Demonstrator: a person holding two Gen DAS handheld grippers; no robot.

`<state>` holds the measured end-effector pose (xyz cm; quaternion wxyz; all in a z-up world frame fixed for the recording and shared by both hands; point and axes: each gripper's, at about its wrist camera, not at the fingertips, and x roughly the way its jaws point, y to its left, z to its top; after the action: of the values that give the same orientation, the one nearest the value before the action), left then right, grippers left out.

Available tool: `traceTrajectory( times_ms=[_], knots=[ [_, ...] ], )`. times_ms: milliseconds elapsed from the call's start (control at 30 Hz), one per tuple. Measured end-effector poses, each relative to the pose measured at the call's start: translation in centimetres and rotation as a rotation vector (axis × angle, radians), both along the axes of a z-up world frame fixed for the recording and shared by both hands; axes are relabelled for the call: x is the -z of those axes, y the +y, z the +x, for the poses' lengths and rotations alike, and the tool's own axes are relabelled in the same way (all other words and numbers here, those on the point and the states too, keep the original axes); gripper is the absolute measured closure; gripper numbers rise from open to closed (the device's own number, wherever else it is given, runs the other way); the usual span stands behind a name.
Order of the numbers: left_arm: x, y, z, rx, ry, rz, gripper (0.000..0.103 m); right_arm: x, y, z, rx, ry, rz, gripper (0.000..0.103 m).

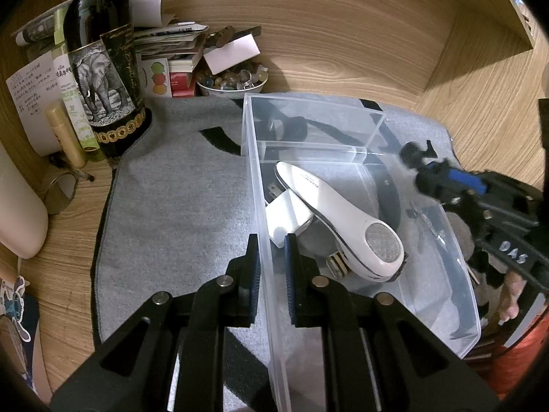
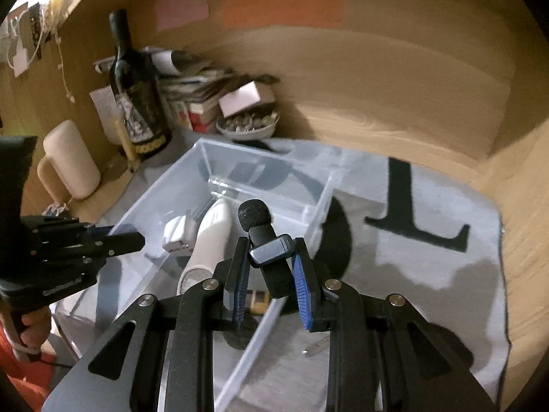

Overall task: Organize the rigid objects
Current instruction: 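Grasp the small black knob-shaped object with the right tool and lift it, then lower the black knob into the clear box and open the right tool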

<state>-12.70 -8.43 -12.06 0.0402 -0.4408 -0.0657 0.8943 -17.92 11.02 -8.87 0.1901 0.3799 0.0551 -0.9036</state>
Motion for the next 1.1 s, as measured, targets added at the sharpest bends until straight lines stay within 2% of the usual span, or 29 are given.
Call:
traceTrajectory(
  times_ms=[433, 567, 667, 800, 933, 1100],
  knots=[
    [0.0, 0.1, 0.1, 0.0, 0.003, 0.003, 0.092, 0.7, -1.4, -0.6, -0.031, -0.047, -0.006, 0.08],
    [0.0, 0.1, 0.1, 0.0, 0.004, 0.002, 0.092, 0.1, -0.9, -0.4, -0.017, -0.036, -0.021, 0.064],
    [0.0, 0.1, 0.1, 0.0, 0.002, 0.003, 0.091, -0.8, -0.4, 0.2, -0.005, -0.007, -0.034, 0.063],
    [0.0, 0.1, 0.1, 0.001, 0.002, 0.004, 0.092, -2.1, 1.1, 1.2, 0.034, 0.037, -0.037, 0.062],
    [0.0, 0.1, 0.1, -0.001, 0.002, 0.004, 0.092, -2.9, 3.5, 2.4, 0.126, 0.083, -0.011, 0.06],
    [0.0, 0.2, 0.1, -0.001, 0.003, 0.003, 0.092, -2.2, 6.9, 3.9, 0.229, 0.058, -0.002, 0.06]
  ],
)
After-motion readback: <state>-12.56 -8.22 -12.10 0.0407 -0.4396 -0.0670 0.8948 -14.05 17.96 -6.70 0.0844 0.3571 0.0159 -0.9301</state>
